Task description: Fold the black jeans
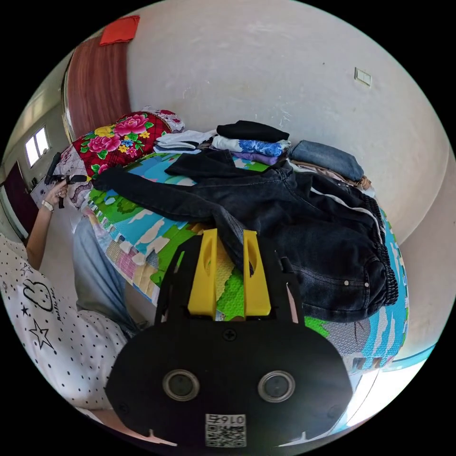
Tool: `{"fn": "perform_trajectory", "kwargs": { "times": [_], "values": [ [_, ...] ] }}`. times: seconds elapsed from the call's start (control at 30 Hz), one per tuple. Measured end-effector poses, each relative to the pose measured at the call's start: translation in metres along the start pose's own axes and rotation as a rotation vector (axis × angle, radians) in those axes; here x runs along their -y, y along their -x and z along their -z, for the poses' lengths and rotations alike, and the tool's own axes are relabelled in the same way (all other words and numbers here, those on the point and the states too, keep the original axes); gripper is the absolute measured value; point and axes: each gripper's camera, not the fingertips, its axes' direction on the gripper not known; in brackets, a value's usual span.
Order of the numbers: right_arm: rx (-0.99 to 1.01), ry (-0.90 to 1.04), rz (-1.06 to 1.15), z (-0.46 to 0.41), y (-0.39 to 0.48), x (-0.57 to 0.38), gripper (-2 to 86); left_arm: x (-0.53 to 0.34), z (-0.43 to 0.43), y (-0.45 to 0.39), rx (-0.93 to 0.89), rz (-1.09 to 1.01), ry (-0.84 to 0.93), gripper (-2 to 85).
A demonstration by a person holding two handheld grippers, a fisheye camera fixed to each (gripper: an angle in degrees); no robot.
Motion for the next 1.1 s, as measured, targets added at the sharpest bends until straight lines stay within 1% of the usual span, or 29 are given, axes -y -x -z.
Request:
{"fn": "perform_trajectory", "kwargs": {
  "times": [0.1,0.2,0.27,0.33,0.37,0.43,0.47,0.5,0.53,0.6,0.67,0.77,0.83,0.9,0.97,1.0,1.1],
  "values": [
    [-0.043,0.0,0.068,0.002,0.013,0.002,8.5,-0.011,-0.019,-0.004,-0.102,-0.027,0.055,11.2],
    [-0.061,0.003,0.12,0.0,0.026,0.007,8.5,-0.013,-0.035,-0.004,-0.181,-0.007,0.014,12.6],
    [-0.046,0.02,0.143,-0.005,0.033,0.011,8.6,-0.008,-0.044,-0.003,-0.198,0.026,-0.009,12.8],
    [-0.044,0.034,0.147,-0.009,0.037,0.012,8.6,-0.001,-0.055,-0.002,-0.171,0.054,0.009,12.0],
    [-0.049,0.044,0.147,-0.012,0.039,0.013,8.5,0.003,-0.057,0.0,-0.16,0.077,-0.002,10.2],
    [-0.057,0.056,0.149,-0.016,0.041,0.013,7.8,0.011,-0.048,0.005,-0.147,0.116,-0.072,4.7],
    [-0.063,0.06,0.145,-0.018,0.041,0.014,7.0,0.018,-0.037,0.008,-0.109,0.126,-0.134,1.8],
    [-0.069,0.061,0.142,-0.019,0.041,0.014,5.7,0.029,-0.023,0.009,-0.084,0.098,-0.185,0.7],
    [-0.086,0.071,0.138,-0.022,0.04,0.015,3.1,0.036,-0.017,0.009,-0.074,0.082,-0.194,0.4],
    [-0.126,0.103,0.117,-0.03,0.037,0.018,0.8,0.065,0.007,0.008,-0.065,0.01,-0.229,-0.3],
    [-0.083,0.109,0.059,-0.032,0.027,0.027,0.0,0.084,0.022,0.006,-0.067,-0.027,-0.244,-0.5],
    [-0.042,0.026,-0.052,-0.017,0.013,0.036,-0.3,0.103,0.04,-0.004,-0.029,-0.092,-0.239,-0.5],
    [-0.06,-0.035,-0.058,-0.003,0.014,0.037,-0.3,0.103,0.048,-0.008,-0.028,-0.155,-0.228,-0.5],
    [-0.067,-0.057,-0.024,0.008,0.02,0.037,-0.1,0.094,0.05,-0.007,-0.049,-0.233,-0.161,-0.5],
    [-0.06,-0.042,0.077,0.015,0.034,0.036,0.6,0.08,0.048,-0.001,-0.036,-0.265,-0.127,-0.4],
    [-0.057,-0.032,0.107,0.016,0.039,0.035,0.9,0.069,0.047,0.005,-0.016,-0.263,-0.108,-0.2],
    [-0.071,0.008,0.243,0.011,0.068,0.031,5.5,0.038,0.043,0.025,-0.011,-0.234,-0.068,0.3]
  ]
}}
